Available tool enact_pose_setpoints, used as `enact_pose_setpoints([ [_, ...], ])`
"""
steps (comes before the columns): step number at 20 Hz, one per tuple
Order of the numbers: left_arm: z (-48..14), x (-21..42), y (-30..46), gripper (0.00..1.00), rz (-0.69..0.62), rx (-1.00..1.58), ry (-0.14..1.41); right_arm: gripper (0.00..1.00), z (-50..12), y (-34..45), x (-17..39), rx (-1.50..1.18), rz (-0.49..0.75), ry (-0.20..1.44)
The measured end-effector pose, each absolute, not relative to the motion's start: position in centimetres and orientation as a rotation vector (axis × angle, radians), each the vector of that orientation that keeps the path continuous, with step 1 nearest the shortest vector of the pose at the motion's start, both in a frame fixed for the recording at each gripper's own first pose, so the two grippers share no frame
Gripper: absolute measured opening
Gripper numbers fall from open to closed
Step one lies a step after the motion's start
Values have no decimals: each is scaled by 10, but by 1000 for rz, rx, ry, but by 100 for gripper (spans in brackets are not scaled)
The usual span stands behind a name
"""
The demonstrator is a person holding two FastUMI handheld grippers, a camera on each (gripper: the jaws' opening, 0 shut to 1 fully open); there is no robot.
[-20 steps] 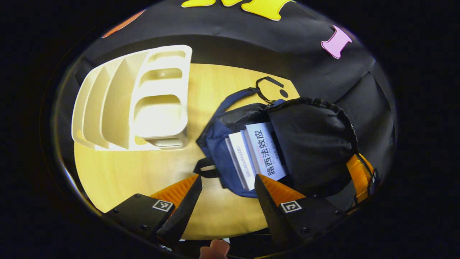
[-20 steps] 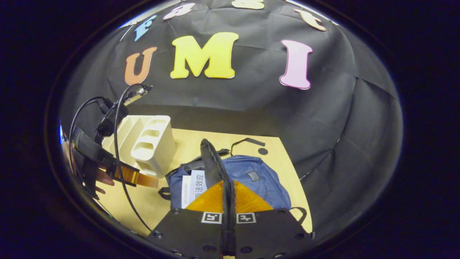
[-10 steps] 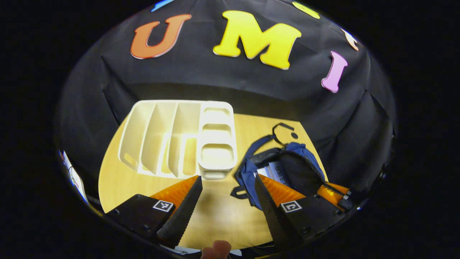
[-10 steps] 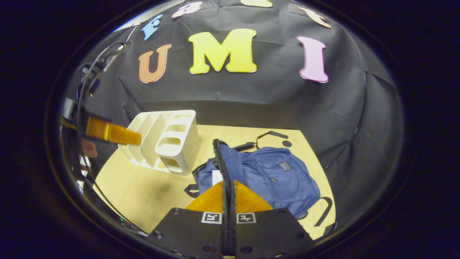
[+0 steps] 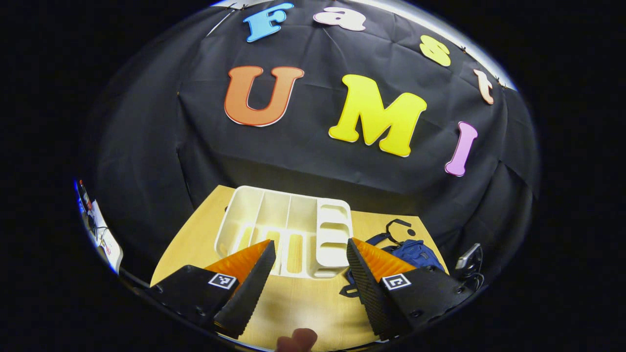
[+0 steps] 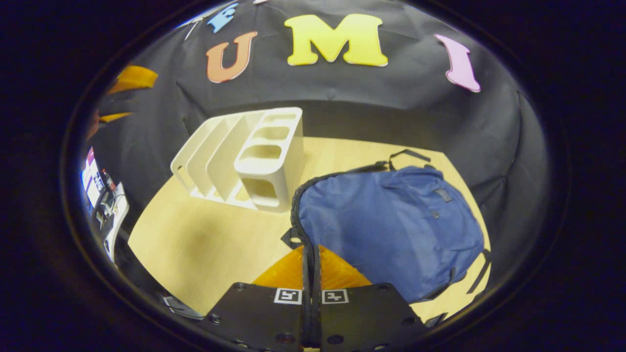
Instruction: Open the schoolbag, grab two books from the bookshelf and put them into the schoolbag.
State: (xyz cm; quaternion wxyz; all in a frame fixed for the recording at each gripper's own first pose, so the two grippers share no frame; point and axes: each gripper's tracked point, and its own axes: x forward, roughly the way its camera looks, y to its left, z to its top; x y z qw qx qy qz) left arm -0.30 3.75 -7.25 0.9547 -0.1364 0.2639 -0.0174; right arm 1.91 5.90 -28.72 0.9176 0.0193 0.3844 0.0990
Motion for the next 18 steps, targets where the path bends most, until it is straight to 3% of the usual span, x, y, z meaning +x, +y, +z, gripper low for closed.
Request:
enact_pose_setpoints([
  [6, -62, -10, 60, 92, -5, -265, 501, 4, -352, 67, 29, 43, 157, 908],
  [7, -61, -9, 62, 92, -3, -262, 496, 13, -355, 68, 30, 41, 159, 918],
  [8, -60, -9, 61, 92, -8, -262, 490, 16, -352, 72, 29, 56, 171, 919],
  [11, -50, -3, 57, 92, -19, -264, 453, 70, -329, 83, 24, 84, 202, 887],
  [15, -32, 9, 52, 92, -36, -236, 386, 87, -242, 81, 37, 184, 189, 729],
  [16, -27, 12, 50, 93, -36, -226, 375, 84, -211, 72, 44, 201, 166, 660],
  [18, -16, 16, 46, 93, -38, -217, 352, 89, -144, 51, 63, 201, 112, 513],
])
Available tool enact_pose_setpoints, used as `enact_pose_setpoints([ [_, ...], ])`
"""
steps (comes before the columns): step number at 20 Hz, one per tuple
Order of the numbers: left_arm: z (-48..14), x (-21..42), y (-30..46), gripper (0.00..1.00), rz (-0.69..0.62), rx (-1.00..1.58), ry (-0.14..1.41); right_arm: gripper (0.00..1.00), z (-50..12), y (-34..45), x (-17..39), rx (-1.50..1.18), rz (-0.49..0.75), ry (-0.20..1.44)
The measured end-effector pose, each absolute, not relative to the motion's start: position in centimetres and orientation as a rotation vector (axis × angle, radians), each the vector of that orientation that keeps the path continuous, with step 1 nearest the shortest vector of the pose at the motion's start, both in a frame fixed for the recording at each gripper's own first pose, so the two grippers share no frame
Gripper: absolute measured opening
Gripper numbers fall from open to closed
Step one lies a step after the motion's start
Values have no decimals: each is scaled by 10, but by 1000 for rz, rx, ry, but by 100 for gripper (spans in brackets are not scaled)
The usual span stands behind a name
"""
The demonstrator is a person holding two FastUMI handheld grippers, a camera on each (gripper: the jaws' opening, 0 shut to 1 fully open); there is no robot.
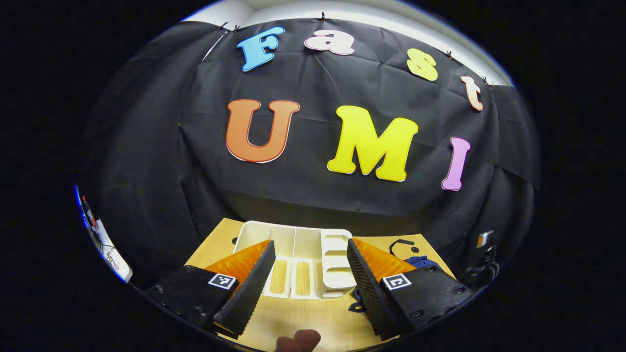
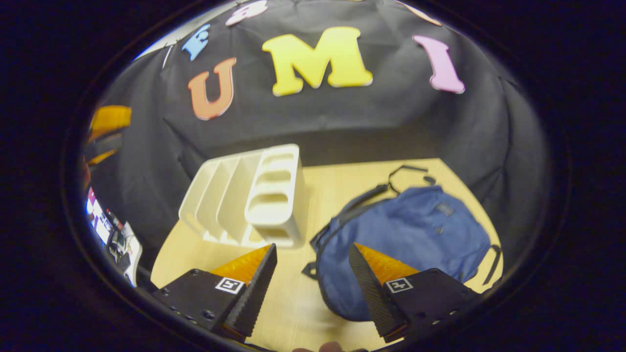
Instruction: Open the schoolbag, grab two books from the bookshelf and put them into the schoolbag.
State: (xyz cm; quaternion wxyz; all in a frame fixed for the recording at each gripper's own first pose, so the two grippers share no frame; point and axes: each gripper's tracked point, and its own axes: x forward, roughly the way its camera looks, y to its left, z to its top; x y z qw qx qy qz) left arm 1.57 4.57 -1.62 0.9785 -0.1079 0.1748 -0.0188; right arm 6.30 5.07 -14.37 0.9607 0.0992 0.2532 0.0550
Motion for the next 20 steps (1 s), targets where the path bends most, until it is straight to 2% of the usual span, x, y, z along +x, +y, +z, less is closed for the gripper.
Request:
enact_pose_setpoints([
  [1, -9, 19, 42, 93, -43, -220, 335, 94, -112, 40, 69, 184, 87, 435],
  [3, 3, 23, 39, 93, -49, -210, 307, 96, -47, 22, 73, 136, 40, 274],
  [5, 13, 26, 39, 93, -44, -180, 270, 96, 4, 10, 66, 91, -4, 147],
  [8, 34, 26, 38, 93, -33, -134, 201, 93, 47, 15, 53, 57, -18, 26],
  [9, 40, 25, 37, 93, -28, -121, 177, 96, 55, 17, 49, 52, -18, 0],
  [10, 45, 22, 35, 93, -23, -116, 155, 93, 62, 18, 44, 52, -20, -22],
  [15, 58, 12, 33, 93, -4, -100, 81, 96, 64, 30, 31, 92, -1, -32],
  [20, 55, 0, 33, 93, 12, -92, 77, 95, 64, 33, 29, 90, 12, -33],
])
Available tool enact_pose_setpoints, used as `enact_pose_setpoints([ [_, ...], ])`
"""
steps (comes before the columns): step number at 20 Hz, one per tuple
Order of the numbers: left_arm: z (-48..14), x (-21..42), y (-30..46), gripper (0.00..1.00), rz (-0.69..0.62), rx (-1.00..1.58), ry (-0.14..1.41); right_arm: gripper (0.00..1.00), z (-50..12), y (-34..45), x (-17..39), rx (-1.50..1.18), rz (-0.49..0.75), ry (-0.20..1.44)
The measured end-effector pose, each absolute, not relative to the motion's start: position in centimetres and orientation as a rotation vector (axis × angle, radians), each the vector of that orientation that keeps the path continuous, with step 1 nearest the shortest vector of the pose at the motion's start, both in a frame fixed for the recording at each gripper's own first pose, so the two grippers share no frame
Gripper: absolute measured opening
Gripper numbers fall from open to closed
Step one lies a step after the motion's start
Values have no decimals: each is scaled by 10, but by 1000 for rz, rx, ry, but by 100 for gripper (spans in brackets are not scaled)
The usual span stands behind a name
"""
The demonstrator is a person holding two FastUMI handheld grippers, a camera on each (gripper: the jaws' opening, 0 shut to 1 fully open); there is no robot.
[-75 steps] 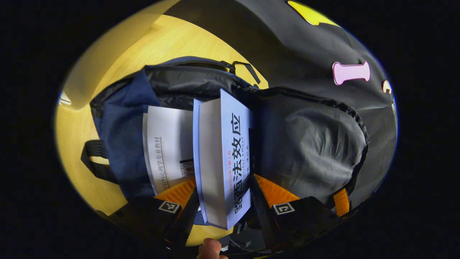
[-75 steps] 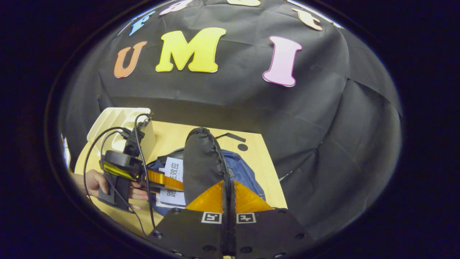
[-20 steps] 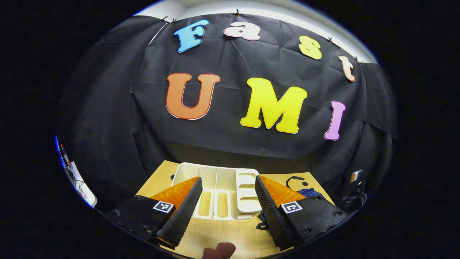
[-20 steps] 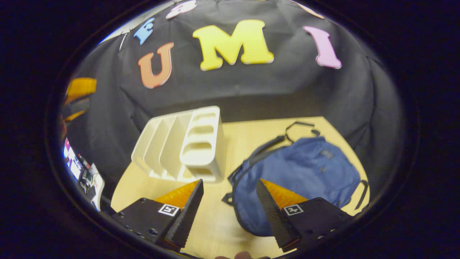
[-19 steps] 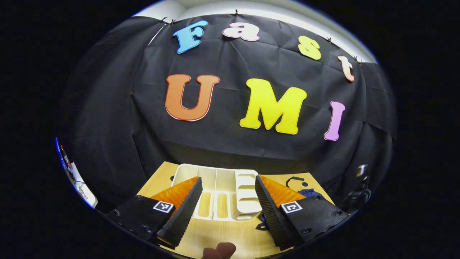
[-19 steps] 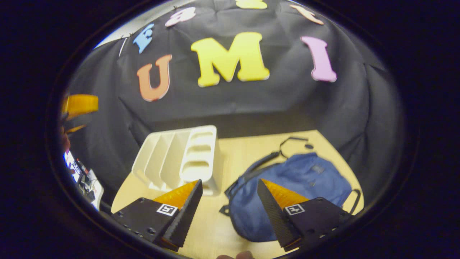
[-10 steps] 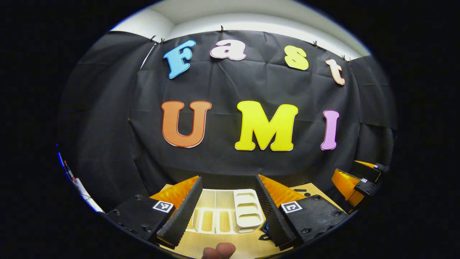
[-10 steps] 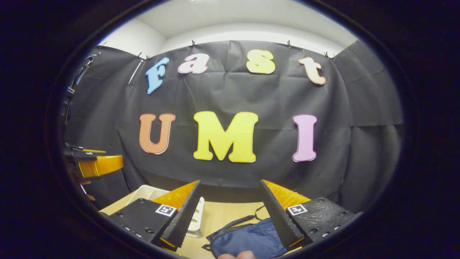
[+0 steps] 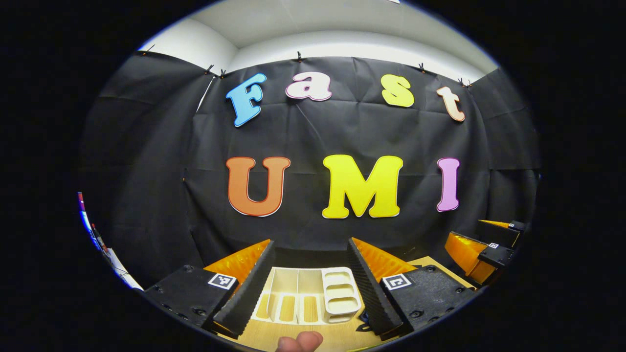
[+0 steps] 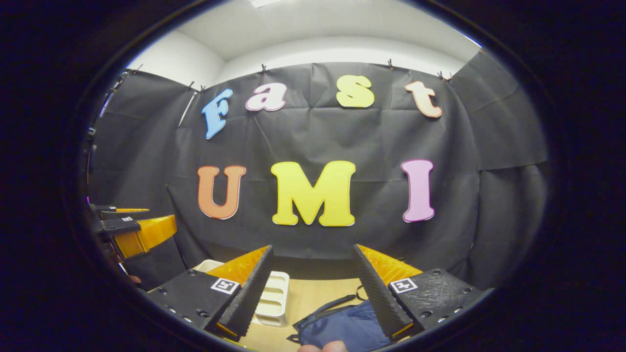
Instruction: Open the schoolbag, grab two books from the bookshelf and put them into the schoolbag.
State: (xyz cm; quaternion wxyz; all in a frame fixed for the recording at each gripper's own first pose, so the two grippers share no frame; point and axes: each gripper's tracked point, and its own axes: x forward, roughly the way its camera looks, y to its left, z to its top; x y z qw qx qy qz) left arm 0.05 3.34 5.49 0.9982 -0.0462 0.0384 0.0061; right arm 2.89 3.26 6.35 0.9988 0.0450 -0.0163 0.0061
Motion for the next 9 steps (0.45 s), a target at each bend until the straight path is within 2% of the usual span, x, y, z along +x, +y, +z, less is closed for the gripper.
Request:
enact_pose_setpoints([
  [5, 55, -3, 30, 93, 8, -88, 76, 97, 66, 35, 30, 70, 16, -45],
  [7, 55, -2, 31, 93, 12, -87, 70, 94, 66, 36, 29, 70, 15, -46],
  [9, 55, -2, 29, 93, 8, -90, 68, 97, 65, 36, 29, 71, 16, -42],
])
